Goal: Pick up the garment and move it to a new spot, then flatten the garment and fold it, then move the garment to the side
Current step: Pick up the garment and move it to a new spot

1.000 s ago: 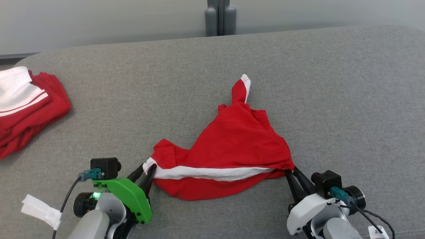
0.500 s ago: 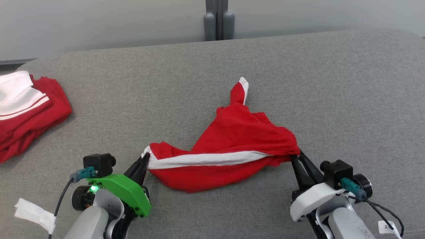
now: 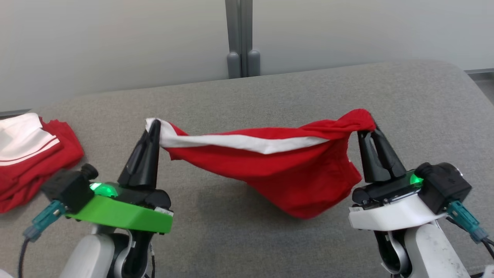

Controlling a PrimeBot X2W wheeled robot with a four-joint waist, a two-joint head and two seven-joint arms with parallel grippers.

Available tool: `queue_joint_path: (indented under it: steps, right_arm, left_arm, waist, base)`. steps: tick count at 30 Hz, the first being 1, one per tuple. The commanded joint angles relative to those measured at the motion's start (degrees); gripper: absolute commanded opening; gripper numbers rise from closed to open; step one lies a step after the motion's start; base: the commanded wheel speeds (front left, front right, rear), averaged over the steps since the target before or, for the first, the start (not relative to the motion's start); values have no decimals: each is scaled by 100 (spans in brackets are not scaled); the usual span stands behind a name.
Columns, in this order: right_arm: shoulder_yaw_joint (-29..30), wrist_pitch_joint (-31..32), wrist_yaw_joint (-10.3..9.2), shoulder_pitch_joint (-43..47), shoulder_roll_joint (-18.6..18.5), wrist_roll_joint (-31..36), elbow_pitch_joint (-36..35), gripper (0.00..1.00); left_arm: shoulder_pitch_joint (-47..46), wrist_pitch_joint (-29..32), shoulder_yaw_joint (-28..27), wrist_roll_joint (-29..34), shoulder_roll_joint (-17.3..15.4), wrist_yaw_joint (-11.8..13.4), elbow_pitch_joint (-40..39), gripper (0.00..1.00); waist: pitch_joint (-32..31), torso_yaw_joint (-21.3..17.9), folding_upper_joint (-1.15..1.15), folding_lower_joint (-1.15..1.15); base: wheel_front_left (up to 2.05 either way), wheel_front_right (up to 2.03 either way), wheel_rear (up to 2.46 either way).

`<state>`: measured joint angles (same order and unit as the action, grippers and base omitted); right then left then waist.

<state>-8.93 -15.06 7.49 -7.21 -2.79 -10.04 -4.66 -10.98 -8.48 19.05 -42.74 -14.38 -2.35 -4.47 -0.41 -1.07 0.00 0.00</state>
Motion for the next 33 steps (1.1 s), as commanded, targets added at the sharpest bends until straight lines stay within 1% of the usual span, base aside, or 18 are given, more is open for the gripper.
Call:
queue_joint_path:
  steps: [1, 5, 9, 12, 14, 16, 19, 20, 21, 22, 24, 25, 27, 30, 33]
  right_arm:
    - [21, -18, 0, 109, -16, 43, -249, 0]
    - [58, -18, 0, 262, -16, 139, -884, 0]
    - [79, 40, 0, 400, -15, 244, -1348, 0]
    - [71, 162, 0, 431, -14, 263, -1579, 0]
    - [71, 321, 0, 358, -15, 459, -1524, 0]
    - [26, 419, 0, 161, -14, 388, -1395, 0]
    - [-90, 557, 0, -357, -14, 410, -931, 0]
    - [-148, 619, 0, -578, -14, 521, -739, 0]
    - [-244, 649, 0, -938, -11, 615, -488, 0]
    - [-274, 672, 0, -1222, -10, 503, -273, 0]
    - [-286, 674, -3, -2001, -21, 648, 268, 0]
    - [-251, 618, -4, -2460, -15, 595, 589, 0]
    - [-168, 537, -3, -3298, -14, 676, 1156, 0]
    - [-84, 373, -3, -4481, -9, 692, 2000, 0]
    - [-30, 238, -3, -5208, -14, 719, 2766, 0]
  left_arm:
    - [81, 19, -67, 41, -75, 113, -385, 0]
    - [67, 182, -248, 123, -184, 427, -1560, 0]
    - [-124, 491, -396, 66, -291, 662, -2269, 0]
    - [-292, 719, -458, 81, -388, 761, -2396, 0]
    - [-454, 878, -455, 77, -449, 794, -2300, 0]
    - [-667, 1016, -429, 30, -462, 783, -2170, 0]
    - [-1162, 1208, -409, 5, -519, 690, -1800, 0]
    - [-1356, 1242, -414, 0, -530, 653, -1660, 0]
    - [-1643, 1288, -435, 2, -547, 605, -1434, 0]
    - [-1876, 1340, -451, -10, -560, 569, -1245, 0]
    - [-2505, 1402, -498, -30, -533, 496, -758, 0]
    - [-2877, 1426, -494, -24, -507, 435, -455, 0]
    - [-3609, 1379, -515, 87, -465, 367, 118, 0]
    - [-4615, 1142, -553, 260, -333, 293, 1009, 0]
    - [-5191, 829, -534, 353, -199, 194, 1669, 0]
  waist:
    - [-148, -158, 0, 0]
    - [-209, -259, 0, 0]
    - [-193, -338, 0, 0]
    - [-100, -384, 0, 0]
    - [5, -415, 0, 0]
    - [214, -448, 0, 0]
    - [627, -497, 0, 0]
    - [764, -509, 0, 0]
    - [923, -525, 0, 0]
    - [1065, -544, 0, 0]
    - [1350, -558, 0, 0]
    - [1497, -553, 0, 0]
    - [1771, -524, 0, 0]
    - [2174, -485, 0, 0]
    - [2502, -432, 0, 0]
  base:
    - [0, 0, 0]
    - [0, 0, 0]
    - [0, 0, 0]
    - [0, 0, 0]
    - [0, 0, 0]
    - [0, 0, 0]
    - [0, 0, 0]
    - [0, 0, 0]
    - [0, 0, 0]
    - [0, 0, 0]
    - [0, 0, 0]
    - [0, 0, 0]
    - [0, 0, 0]
    - [0, 0, 0]
    - [0, 0, 0]
